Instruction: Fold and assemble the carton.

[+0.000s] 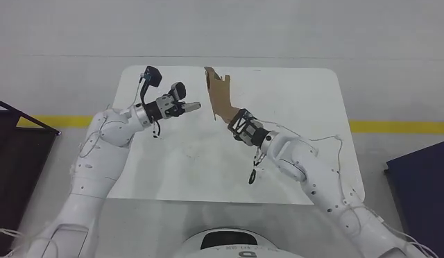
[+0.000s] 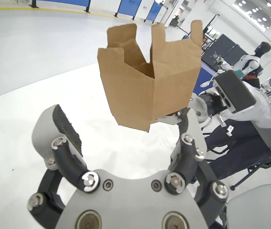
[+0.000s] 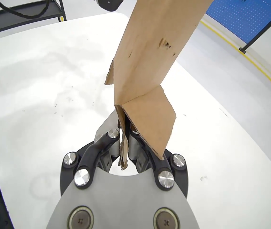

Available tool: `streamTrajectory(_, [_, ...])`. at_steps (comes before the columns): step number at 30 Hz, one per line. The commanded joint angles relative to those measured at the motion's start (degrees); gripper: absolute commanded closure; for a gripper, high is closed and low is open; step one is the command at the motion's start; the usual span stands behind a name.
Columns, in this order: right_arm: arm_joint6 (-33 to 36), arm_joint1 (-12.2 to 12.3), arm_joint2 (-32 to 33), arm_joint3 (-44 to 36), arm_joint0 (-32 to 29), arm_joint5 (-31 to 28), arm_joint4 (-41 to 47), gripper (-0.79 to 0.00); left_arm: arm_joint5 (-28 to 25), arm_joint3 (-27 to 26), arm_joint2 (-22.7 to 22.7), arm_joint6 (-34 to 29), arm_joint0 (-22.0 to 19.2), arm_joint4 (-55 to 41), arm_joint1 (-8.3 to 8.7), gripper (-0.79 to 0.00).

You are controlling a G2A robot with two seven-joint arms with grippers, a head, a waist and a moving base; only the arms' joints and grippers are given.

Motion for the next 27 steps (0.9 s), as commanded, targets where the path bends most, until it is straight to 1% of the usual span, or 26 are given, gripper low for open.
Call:
streamTrajectory(1, [0.0,0.0,0.1,0.2,-0.1,-0.1,1.2,0.0,-0.2,0.0,0.1,0.9,-0.1,1.3,0.07,-0.785])
streamTrajectory(8, [-0.5,-0.1,0.1,0.5,-0.2,-0.2,1.1,0.0,0.0,0.1,0.5,4.3,0.0,4.1,0.21,-0.785])
streamTrajectory(12, [-4.2,-0.2,-0.4,3.1,1.1,-5.5,1.2,0.0,-0.1,0.2,1.0,4.7,-0.2,4.6,0.31,-0.785])
streamTrajectory(15, [-6.6,-0.3,-0.2,5.0,1.7,-7.5,2.5,0.0,-0.6,0.2,1.3,5.0,-0.5,4.3,0.37,-0.785])
streamTrajectory(18, [-8.2,-0.5,-0.8,5.9,2.6,-9.3,0.8,0.0,-0.9,0.7,1.8,4.5,-0.9,3.8,0.46,-0.785])
streamTrajectory(27, [-10.2,-1.1,-3.2,6.0,4.6,-10.7,-4.8,0.0,-0.9,1.3,3.5,3.7,-2.3,2.4,0.58,-0.785])
